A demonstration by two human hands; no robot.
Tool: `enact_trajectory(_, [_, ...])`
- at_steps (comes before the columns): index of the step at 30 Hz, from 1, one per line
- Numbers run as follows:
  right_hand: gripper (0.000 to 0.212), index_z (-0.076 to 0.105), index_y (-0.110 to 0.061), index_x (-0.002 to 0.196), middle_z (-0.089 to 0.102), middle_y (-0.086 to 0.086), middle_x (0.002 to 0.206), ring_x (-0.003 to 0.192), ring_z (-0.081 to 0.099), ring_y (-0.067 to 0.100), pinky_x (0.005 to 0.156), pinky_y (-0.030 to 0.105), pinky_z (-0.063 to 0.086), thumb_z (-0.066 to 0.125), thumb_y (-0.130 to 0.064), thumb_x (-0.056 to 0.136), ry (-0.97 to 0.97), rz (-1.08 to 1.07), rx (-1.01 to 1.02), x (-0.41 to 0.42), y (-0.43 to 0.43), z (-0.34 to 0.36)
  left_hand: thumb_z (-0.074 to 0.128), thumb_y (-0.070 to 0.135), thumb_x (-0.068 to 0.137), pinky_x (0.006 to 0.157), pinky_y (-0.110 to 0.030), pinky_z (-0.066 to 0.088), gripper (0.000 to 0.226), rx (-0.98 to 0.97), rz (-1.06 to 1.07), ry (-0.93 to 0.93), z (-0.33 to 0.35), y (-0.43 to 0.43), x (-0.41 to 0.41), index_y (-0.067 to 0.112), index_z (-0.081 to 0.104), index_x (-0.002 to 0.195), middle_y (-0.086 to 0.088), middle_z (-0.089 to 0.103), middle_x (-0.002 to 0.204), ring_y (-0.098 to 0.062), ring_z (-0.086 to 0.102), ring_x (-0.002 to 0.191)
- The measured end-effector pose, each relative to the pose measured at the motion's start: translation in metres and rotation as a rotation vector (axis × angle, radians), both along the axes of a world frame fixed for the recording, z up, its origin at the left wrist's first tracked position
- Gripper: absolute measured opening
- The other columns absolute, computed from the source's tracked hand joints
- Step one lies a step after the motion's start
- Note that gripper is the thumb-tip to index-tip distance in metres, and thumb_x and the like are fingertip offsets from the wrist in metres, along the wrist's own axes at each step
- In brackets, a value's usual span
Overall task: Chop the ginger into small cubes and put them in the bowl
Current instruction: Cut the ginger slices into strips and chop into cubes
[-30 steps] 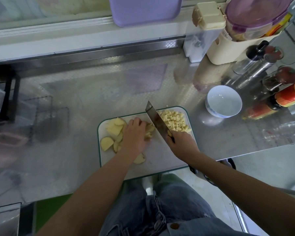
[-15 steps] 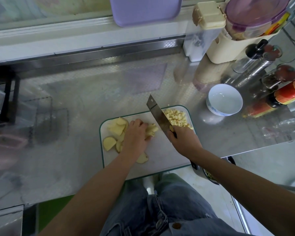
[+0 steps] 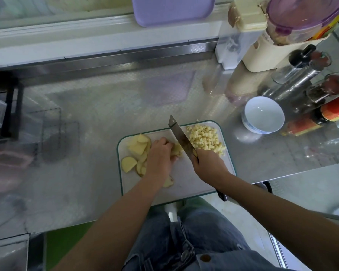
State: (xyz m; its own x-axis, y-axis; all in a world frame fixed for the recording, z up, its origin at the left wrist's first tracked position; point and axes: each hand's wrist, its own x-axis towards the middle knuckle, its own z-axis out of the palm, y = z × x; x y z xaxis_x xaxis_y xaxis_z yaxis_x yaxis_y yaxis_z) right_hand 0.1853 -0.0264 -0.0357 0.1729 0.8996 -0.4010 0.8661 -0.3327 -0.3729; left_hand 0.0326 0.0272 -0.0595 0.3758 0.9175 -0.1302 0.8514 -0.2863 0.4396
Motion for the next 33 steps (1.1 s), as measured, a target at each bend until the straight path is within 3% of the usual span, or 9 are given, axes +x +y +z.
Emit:
enact_trajectory(3, [0.026,0.050,-0.014,0.080,0.052,0.003,0.070,0.067,0.055,0.022,0.059,0.030,0.044,0.039,-0.027,0.099,-0.004,0.011,-0.017,-0.003,0.001,-0.003,0.073,0.025,0.081,0.089,-0.027,0.039,0.036,-0.007,0.012,0.021,0.002,0.001,0.002,0.016,0.065,0.115,0.000,0.055,0.112,-0.018,0.048,0.104])
enact_trajectory(10, [0.027,0.046,-0.017,0.075,0.045,-0.002,0.062,0.058,0.047,0.017,0.052,0.027,0.032,0.042,-0.028,0.100,0.048,0.030,0.052,0.001,0.002,-0.007,0.069,0.021,0.082,0.090,-0.032,0.041,0.033,-0.015,0.042,0.023,0.004,-0.005,0.006,0.014,0.065,0.114,-0.002,0.054,0.113,-0.020,0.048,0.105])
enact_trajectory(15, [0.034,0.050,-0.009,0.072,0.057,0.012,0.061,0.055,0.060,0.028,0.053,0.037,0.051,0.041,-0.026,0.100,0.190,0.030,0.073,0.014,0.008,0.005,0.066,0.023,0.086,0.097,-0.034,0.040,0.046,-0.040,0.055,0.053,0.002,-0.011,0.007,0.012,0.055,0.129,-0.006,0.049,0.124,-0.023,0.045,0.113])
enact_trajectory(18, [0.035,0.050,-0.009,0.071,0.057,0.013,0.063,0.055,0.060,0.029,0.054,0.041,0.052,0.041,-0.026,0.100,0.200,0.084,0.081,0.016,0.009,0.014,0.062,0.022,0.089,0.097,-0.036,0.040,0.045,0.003,0.078,0.042,0.000,-0.018,0.002,0.010,0.054,0.132,-0.009,0.050,0.124,-0.025,0.045,0.114])
enact_trajectory(23, [0.033,0.045,-0.016,0.072,0.049,0.002,0.061,0.051,0.049,0.017,0.045,0.026,0.031,0.040,-0.030,0.101,0.074,0.161,0.046,0.007,0.008,0.015,0.050,0.025,0.097,0.095,-0.031,0.038,0.034,0.011,0.085,0.070,-0.002,-0.018,-0.006,0.014,0.061,0.127,-0.005,0.056,0.120,-0.022,0.046,0.111])
enact_trajectory(25, [0.029,0.046,-0.015,0.076,0.050,0.003,0.065,0.056,0.049,0.019,0.048,0.026,0.030,0.039,-0.029,0.101,0.031,0.159,0.035,0.003,0.007,0.014,0.049,0.024,0.097,0.092,-0.030,0.038,0.030,0.018,0.071,0.063,-0.001,-0.016,-0.006,0.013,0.065,0.120,-0.005,0.056,0.118,-0.022,0.046,0.109])
enact_trajectory(28, [0.036,0.038,-0.021,0.065,0.046,-0.001,0.061,0.052,0.042,0.012,0.045,0.024,0.023,0.041,-0.027,0.100,0.024,0.108,0.064,-0.002,0.005,0.012,0.049,0.023,0.097,0.085,-0.032,0.040,0.024,0.018,0.077,0.053,-0.001,-0.015,-0.008,0.012,0.068,0.106,-0.006,0.055,0.110,-0.021,0.046,0.105])
enact_trajectory(33, [0.036,0.038,-0.021,0.064,0.040,-0.005,0.058,0.052,0.040,0.013,0.046,0.024,0.022,0.042,-0.028,0.099,0.001,0.055,0.059,-0.007,0.002,0.009,0.049,0.025,0.097,0.081,-0.032,0.043,0.025,0.012,0.034,0.104,0.001,-0.013,-0.009,0.012,0.068,0.105,-0.006,0.054,0.108,-0.022,0.048,0.103])
